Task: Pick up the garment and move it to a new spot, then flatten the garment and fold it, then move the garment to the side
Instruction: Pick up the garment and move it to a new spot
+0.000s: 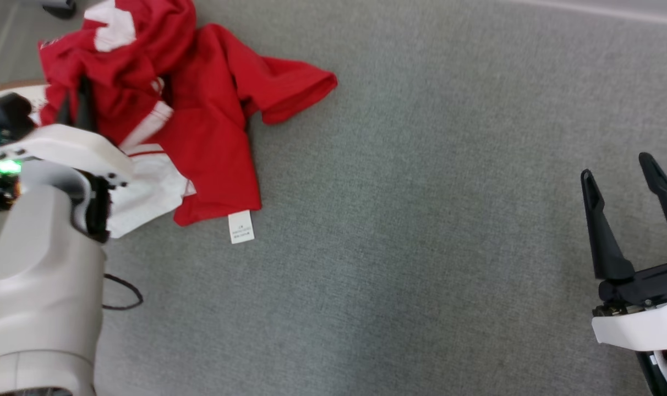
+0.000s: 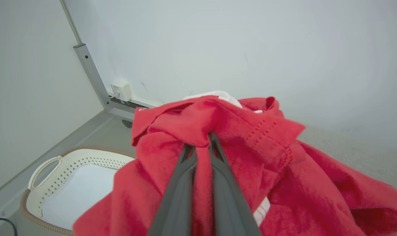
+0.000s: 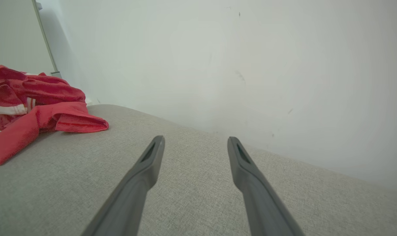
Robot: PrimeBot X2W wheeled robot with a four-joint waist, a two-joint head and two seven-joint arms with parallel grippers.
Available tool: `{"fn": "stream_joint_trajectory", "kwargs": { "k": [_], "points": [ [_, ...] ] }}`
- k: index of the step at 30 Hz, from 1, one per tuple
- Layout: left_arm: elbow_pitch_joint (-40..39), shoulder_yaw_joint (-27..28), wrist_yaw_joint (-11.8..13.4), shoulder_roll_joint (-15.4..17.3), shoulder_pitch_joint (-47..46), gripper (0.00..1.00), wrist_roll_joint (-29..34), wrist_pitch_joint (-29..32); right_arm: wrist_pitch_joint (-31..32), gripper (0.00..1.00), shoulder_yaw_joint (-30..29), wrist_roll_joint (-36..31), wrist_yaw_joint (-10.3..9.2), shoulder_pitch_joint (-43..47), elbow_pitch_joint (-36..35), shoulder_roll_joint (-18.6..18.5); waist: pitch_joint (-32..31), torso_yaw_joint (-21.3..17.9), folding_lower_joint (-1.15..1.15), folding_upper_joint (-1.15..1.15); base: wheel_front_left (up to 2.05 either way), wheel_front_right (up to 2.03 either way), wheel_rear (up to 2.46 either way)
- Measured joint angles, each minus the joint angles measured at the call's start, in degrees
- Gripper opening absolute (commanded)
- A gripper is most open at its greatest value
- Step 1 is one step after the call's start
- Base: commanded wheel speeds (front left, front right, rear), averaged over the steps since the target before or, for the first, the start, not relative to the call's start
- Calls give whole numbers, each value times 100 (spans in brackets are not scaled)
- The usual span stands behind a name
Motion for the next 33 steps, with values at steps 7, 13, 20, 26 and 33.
{"fn": "stream_joint_trajectory", "kwargs": {
  "k": [7,13,20,26,33],
  "points": [
    [-1872,316,127,121,1127,0,60,-13,-226,100,22,19,0,240,336,292,-651,-90,0,0,0,0,0],
    [-3125,299,159,64,2170,0,199,-13,-387,100,83,54,0,527,606,523,-1246,-281,-1,0,0,0,0],
    [-4539,-142,169,-336,3287,0,271,435,-467,100,104,110,0,755,690,728,-1662,-760,-2,0,0,0,0],
    [-4929,-956,-43,-724,3591,0,333,820,-519,100,121,149,0,769,705,799,-1697,-1293,-2,0,0,0,0],
    [-4525,-2418,-257,-955,3211,0,367,938,-698,100,153,242,0,665,850,879,-1477,-2058,-2,0,0,0,0]
  ]
}}
